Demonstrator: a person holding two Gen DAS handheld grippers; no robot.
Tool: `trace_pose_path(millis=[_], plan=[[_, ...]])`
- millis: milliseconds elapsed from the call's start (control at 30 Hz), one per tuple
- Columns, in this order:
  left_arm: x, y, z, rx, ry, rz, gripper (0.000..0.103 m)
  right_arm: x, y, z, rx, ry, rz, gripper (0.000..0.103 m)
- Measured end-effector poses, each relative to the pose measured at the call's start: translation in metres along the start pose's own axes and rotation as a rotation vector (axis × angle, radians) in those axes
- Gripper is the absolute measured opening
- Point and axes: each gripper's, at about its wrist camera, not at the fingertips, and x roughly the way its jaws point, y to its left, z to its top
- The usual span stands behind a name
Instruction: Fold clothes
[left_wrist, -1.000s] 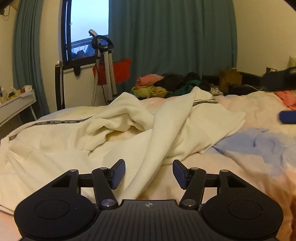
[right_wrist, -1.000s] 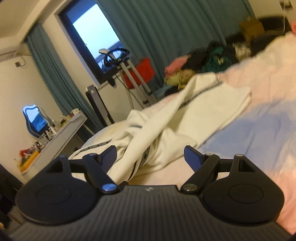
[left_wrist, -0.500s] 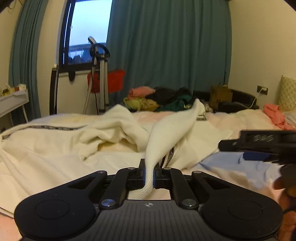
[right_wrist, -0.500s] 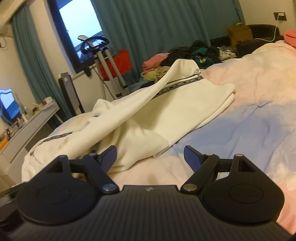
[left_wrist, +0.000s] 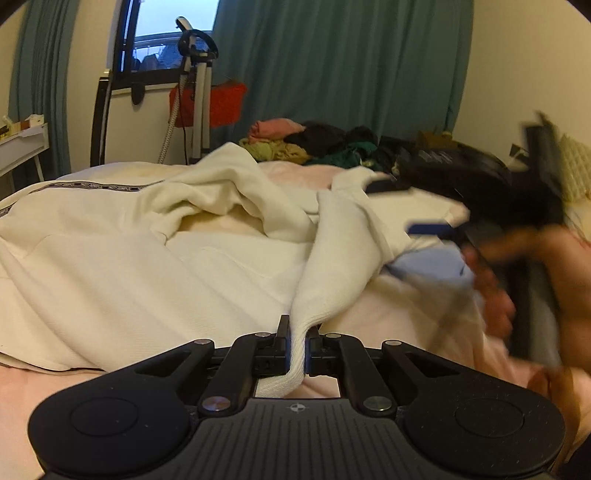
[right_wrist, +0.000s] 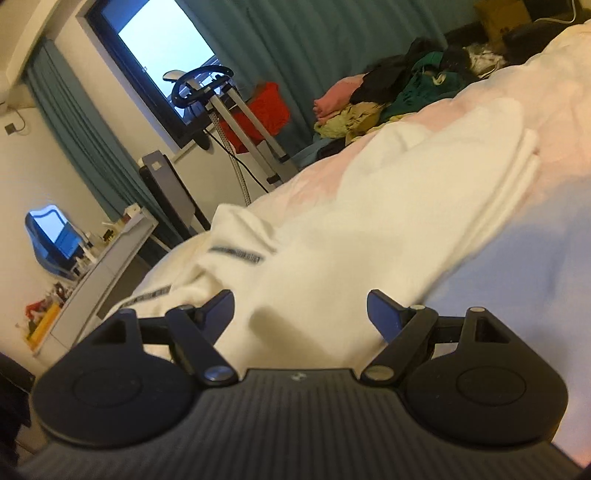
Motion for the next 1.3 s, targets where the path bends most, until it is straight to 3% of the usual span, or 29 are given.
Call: trace_pose_path(millis=[133,300,433,533,633,733,833,967,1067,1133,1167,1267,1300], plan=[[0.010,0.000,-0.005,-0.008,0.036,-0.019,0.006,0.040,-0.016,0.028,-0.015,-0.004,0.007,0.065],[0.025,-0.004,-0.009,0.016,0.083,-0.037,0.006,0.070,-0.049,0.067,-0.013,-0.068,-0.124,0.065],[0.037,-0.004,-0.010,0.021,0.106,-0.059,0.007,0.072,-0.106,0.096,0.194,-0.168,-0.291,0.066],[0.045,0.000,-0.010,0.005,0.121,-0.076,0.007,0.058,-0.151,0.103,0.383,-0.287,-0.326,0.065],[0.051,0.002,-0.010,-0.008,0.130,-0.088,0.007,0.051,-0.181,0.105,0.455,-0.331,-0.313,0.064],[0.054,0.004,-0.009,-0.021,0.136,-0.094,0.007,0.059,-0.189,0.109,0.438,-0.275,-0.239,0.064],[0.053,0.005,-0.008,-0.033,0.137,-0.094,0.007,0.057,-0.182,0.109,0.398,-0.273,-0.310,0.057],[0.052,0.004,-0.008,-0.033,0.136,-0.088,0.007,0.039,-0.187,0.102,0.479,-0.364,-0.341,0.059],[0.052,0.004,-0.008,-0.040,0.134,-0.087,0.007,0.024,-0.192,0.098,0.465,-0.416,-0.404,0.058],[0.051,0.005,-0.007,-0.051,0.134,-0.088,0.007,0.024,-0.199,0.099,0.444,-0.393,-0.372,0.054],[0.051,0.006,-0.007,-0.057,0.134,-0.090,0.007,0.026,-0.203,0.099,0.446,-0.379,-0.327,0.046],[0.051,0.007,-0.007,-0.066,0.134,-0.088,0.007,0.034,-0.213,0.097,0.478,-0.338,-0.195,0.041],[0.051,0.006,-0.007,-0.066,0.133,-0.087,0.007,0.040,-0.214,0.098,0.476,-0.309,-0.178,0.033]])
